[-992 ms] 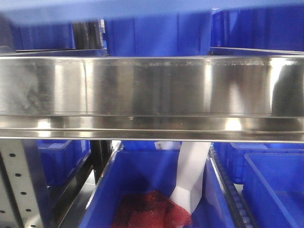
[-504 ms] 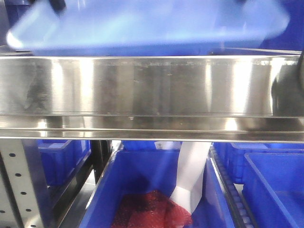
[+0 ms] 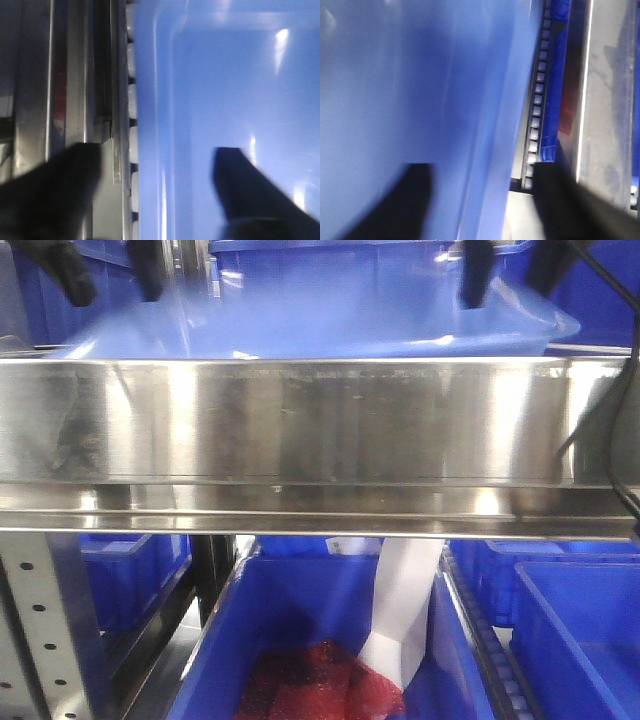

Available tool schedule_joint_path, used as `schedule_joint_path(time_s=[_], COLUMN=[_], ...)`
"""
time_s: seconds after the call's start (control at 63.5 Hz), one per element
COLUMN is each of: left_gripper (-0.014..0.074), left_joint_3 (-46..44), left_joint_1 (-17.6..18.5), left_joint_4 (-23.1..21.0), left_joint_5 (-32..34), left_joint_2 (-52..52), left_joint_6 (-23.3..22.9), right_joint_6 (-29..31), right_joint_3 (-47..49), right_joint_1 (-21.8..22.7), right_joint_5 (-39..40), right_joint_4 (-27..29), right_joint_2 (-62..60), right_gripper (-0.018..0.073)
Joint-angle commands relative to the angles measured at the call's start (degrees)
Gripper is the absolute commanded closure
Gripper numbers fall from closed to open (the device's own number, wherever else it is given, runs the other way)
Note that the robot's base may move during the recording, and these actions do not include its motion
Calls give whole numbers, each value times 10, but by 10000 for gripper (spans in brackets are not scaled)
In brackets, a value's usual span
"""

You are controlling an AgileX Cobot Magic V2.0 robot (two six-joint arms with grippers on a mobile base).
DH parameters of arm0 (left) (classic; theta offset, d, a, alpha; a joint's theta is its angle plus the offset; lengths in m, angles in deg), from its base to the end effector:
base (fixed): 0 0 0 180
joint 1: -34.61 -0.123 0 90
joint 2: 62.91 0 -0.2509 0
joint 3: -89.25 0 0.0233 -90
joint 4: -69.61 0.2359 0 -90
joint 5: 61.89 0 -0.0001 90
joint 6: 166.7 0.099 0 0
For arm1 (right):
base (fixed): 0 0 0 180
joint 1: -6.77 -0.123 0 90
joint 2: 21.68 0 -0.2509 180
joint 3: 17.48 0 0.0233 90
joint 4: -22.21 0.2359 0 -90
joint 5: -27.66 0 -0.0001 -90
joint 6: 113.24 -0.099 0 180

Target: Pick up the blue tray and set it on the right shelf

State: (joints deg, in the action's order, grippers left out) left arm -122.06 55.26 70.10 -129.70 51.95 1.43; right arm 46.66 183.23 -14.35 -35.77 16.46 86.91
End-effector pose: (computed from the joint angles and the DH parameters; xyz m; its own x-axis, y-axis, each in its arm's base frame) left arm 0.3602 -0.1349 0.3134 -0.8749 0.1133 -0.4708 0.1755 0.9803 -0.0903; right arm 0.3411 0.1223 0.3064 -0.8754 -0.0167 -0.4831 -0.0577 0.9959 0.0702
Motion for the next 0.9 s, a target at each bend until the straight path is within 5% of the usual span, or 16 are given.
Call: schedule_joint_path(time_s=[0.0,0.236,0.362,0.677,0.819,0.882], left_gripper=[46,55,112,465,643,641], left_joint_3=[-19,-19,-11,137,262,321], left_joint_1=[1,8,26,119,141,143], left_joint_4=[0,-1,-5,0,-5,-8], left_joint_5=[24,21,20,79,135,157], left_joint_2=[-29,-76,-131,-331,-436,-487], left_joint_6=[4,21,26,45,45,45], right_joint_6=[10,10,14,49,49,50], right_joint_3=[20,20,12,-161,-297,-358], right_joint_1=[1,1,0,-21,-29,-29], right_joint_5=[15,18,21,75,141,172], right_joint_4=[-17,-27,-27,-27,-27,-27], right_joint_2=[-27,-75,-128,-330,-439,-494], right_gripper=[-72,-66,16,505,504,504])
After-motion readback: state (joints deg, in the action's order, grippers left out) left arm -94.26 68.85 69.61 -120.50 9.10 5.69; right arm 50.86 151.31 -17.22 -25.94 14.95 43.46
